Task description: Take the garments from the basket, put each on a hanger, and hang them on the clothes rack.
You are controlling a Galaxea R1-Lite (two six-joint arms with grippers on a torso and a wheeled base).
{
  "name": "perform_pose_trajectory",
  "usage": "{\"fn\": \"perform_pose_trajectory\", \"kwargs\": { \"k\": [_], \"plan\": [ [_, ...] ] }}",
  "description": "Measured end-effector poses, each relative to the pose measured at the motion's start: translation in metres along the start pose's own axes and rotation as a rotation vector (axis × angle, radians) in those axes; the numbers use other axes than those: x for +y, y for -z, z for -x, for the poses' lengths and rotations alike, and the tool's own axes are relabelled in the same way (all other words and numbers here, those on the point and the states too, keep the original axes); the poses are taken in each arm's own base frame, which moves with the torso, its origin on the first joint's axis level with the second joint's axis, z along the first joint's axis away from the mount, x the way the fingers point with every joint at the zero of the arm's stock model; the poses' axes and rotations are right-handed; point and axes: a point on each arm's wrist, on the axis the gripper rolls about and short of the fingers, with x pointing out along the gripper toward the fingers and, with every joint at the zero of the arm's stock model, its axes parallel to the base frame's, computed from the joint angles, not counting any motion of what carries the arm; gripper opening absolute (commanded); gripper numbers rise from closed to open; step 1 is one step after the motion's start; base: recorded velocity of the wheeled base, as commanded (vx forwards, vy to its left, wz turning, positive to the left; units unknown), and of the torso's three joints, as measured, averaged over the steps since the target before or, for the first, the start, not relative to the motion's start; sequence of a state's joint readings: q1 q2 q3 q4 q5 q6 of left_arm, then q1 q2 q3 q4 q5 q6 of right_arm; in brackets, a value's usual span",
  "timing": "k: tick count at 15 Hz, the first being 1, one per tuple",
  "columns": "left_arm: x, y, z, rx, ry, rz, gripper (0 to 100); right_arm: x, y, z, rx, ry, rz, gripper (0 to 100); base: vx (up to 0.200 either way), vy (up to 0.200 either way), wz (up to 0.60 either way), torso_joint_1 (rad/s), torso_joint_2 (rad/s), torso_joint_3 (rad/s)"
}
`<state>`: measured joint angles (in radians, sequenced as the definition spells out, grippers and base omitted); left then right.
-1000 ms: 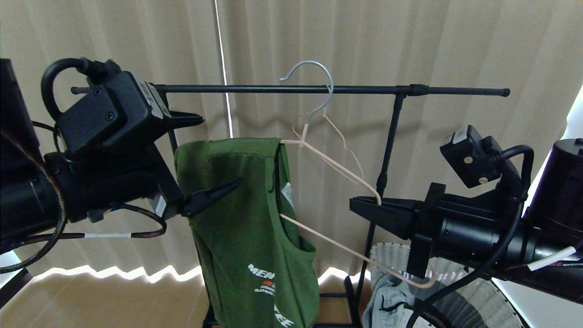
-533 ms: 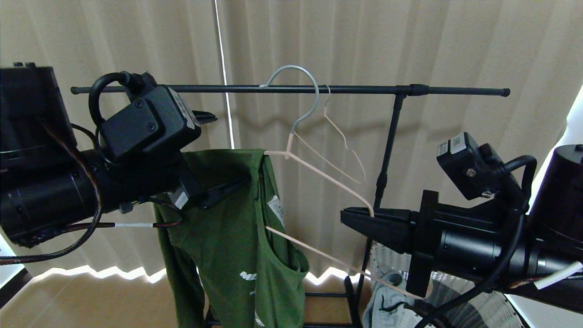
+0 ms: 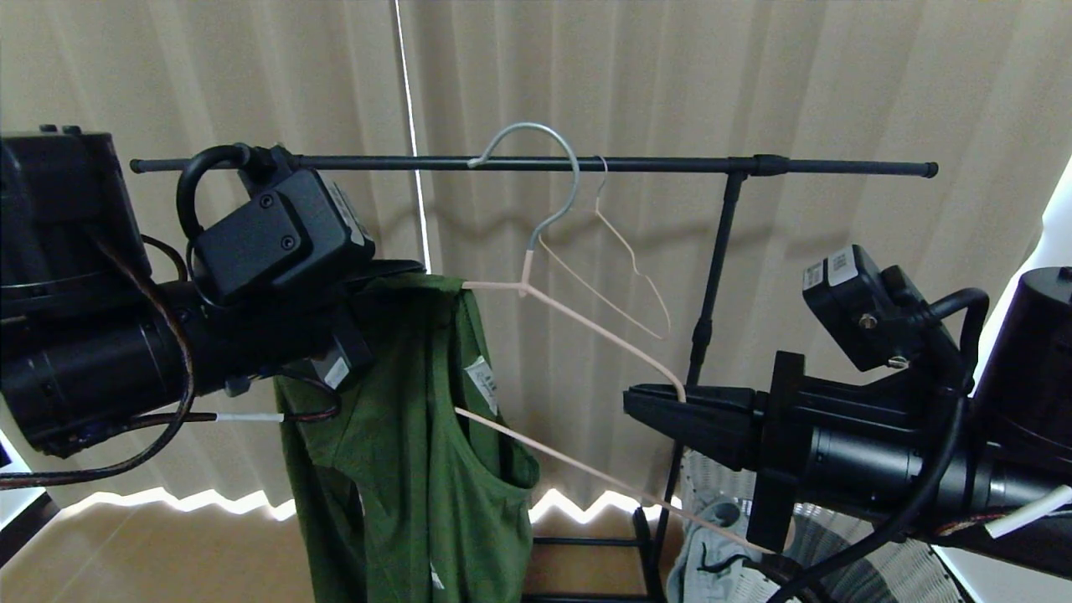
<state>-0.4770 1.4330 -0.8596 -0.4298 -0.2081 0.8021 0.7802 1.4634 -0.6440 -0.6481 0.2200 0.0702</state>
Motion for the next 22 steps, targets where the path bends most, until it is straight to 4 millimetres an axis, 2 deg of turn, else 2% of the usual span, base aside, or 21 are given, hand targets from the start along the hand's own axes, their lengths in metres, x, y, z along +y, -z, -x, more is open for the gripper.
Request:
{"fn": "perform_pose_trajectory", "kwargs": {
  "k": [3, 4, 7, 10, 14, 17, 19, 22],
  "plan": [
    [-0.001, 0.001, 0.0, 0.006, 0.001, 0.005, 0, 0.0, 0.0, 0.0, 0.0, 0.001, 0.0, 0, 0.0, 0.0, 0.0, 0.0, 0.0, 0.0],
    [-0.002, 0.002, 0.0, 0.009, 0.002, 0.009, 0, 0.0, 0.0, 0.0, 0.002, 0.002, 0.0, 100, 0.0, 0.0, 0.0, 0.0, 0.0, 0.0],
    [-0.001, 0.005, 0.002, 0.048, -0.028, 0.012, 0, -0.002, 0.003, 0.001, 0.001, 0.023, 0.007, 100, 0.0, 0.0, 0.0, 0.0, 0.0, 0.0],
    [0.006, 0.015, 0.005, 0.219, -0.189, 0.025, 0, -0.016, 0.004, 0.007, 0.005, 0.12, 0.093, 100, 0.0, 0.0, 0.0, 0.0, 0.0, 0.0],
    [0.009, 0.022, 0.007, 0.39, -0.436, 0.25, 0, -0.026, 0.016, 0.021, 0.028, 0.177, 0.112, 100, 0.0, 0.0, 0.0, 0.0, 0.0, 0.0],
    [0.005, 0.016, 0.003, 0.346, -0.466, 0.343, 0, -0.026, 0.027, 0.024, 0.037, 0.178, 0.107, 100, 0.0, 0.0, 0.0, 0.0, 0.0, 0.0],
    [0.006, 0.004, 0.001, 0.238, -0.46, 0.353, 0, -0.027, 0.029, 0.018, 0.016, 0.17, 0.104, 100, 0.0, 0.0, 0.0, 0.0, 0.0, 0.0],
    [0.003, -0.003, 0.0, 0.187, -0.426, 0.351, 0, -0.022, 0.034, 0.007, 0.008, 0.139, 0.081, 100, 0.0, 0.0, 0.0, 0.0, 0.0, 0.0]
  ]
}}
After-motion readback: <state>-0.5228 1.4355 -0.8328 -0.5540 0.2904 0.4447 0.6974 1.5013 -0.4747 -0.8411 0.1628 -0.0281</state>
